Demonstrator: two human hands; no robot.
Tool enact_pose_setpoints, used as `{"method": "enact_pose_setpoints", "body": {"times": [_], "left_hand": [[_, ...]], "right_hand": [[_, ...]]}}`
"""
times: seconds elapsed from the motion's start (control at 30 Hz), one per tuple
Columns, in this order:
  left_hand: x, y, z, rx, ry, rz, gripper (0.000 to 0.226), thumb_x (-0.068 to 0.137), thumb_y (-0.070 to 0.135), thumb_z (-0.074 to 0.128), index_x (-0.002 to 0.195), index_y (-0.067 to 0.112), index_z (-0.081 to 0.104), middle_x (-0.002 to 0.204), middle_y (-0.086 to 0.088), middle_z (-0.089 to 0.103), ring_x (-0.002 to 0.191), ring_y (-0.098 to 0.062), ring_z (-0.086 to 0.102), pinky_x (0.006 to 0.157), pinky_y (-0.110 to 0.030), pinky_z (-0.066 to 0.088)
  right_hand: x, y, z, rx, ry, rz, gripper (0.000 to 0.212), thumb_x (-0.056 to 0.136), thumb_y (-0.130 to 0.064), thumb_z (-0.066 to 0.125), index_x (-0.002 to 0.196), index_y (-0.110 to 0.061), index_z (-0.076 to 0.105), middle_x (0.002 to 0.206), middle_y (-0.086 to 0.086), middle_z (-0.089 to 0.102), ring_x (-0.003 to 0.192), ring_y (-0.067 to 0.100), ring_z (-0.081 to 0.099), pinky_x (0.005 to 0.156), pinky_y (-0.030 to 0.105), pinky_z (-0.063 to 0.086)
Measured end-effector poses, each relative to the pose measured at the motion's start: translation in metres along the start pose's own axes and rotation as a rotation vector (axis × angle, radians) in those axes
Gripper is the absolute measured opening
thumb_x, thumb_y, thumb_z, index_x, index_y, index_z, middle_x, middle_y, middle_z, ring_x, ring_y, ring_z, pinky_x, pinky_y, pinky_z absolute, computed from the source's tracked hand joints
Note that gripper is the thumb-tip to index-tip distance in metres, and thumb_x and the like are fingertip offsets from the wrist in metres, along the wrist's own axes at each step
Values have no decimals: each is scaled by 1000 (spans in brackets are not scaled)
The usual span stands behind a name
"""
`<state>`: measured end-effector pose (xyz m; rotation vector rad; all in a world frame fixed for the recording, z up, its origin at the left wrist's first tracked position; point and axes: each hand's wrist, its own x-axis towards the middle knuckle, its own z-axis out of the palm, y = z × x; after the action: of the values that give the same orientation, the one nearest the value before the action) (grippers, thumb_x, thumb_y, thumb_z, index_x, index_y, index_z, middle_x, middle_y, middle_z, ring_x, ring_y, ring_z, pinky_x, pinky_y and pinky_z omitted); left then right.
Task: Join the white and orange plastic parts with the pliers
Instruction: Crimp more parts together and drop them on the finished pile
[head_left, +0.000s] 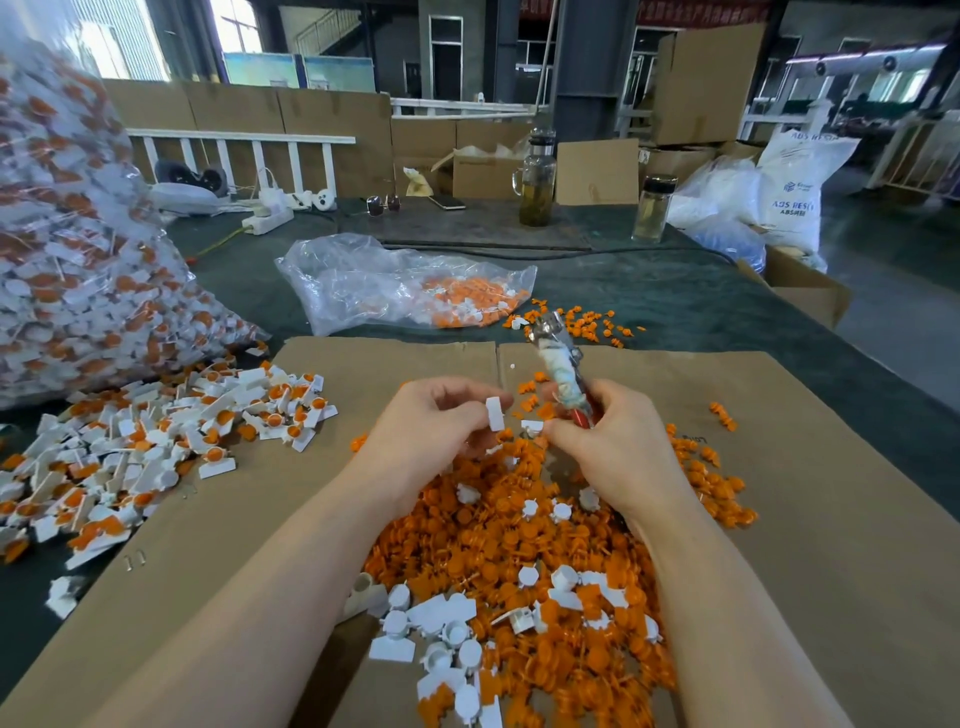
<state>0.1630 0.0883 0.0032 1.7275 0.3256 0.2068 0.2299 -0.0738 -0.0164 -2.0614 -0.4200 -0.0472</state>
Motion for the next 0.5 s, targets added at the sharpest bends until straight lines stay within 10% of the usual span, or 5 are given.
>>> {"method": "enact_pose_setpoints", "body": {"times": [0.27, 0.5], "left_hand": [[5, -2, -8, -194, 119, -25, 11, 83, 2, 73, 91, 9, 71, 97, -13, 75, 95, -24, 71, 88, -37, 57], [2, 0, 0, -147, 189, 17, 9, 81, 17, 79, 83, 15, 71, 76, -2, 71, 70, -12, 62, 71, -28, 53]], "right_hand": [[-1, 3, 6, 103, 42, -22, 16, 87, -24, 70, 102, -24, 65, 85, -12, 64, 72, -5, 63, 48, 10, 49], [-3, -4, 7, 169, 96, -103, 9, 89, -27, 69, 89, -33, 63, 80, -8, 67, 77, 1, 62, 56, 13, 48]]}}
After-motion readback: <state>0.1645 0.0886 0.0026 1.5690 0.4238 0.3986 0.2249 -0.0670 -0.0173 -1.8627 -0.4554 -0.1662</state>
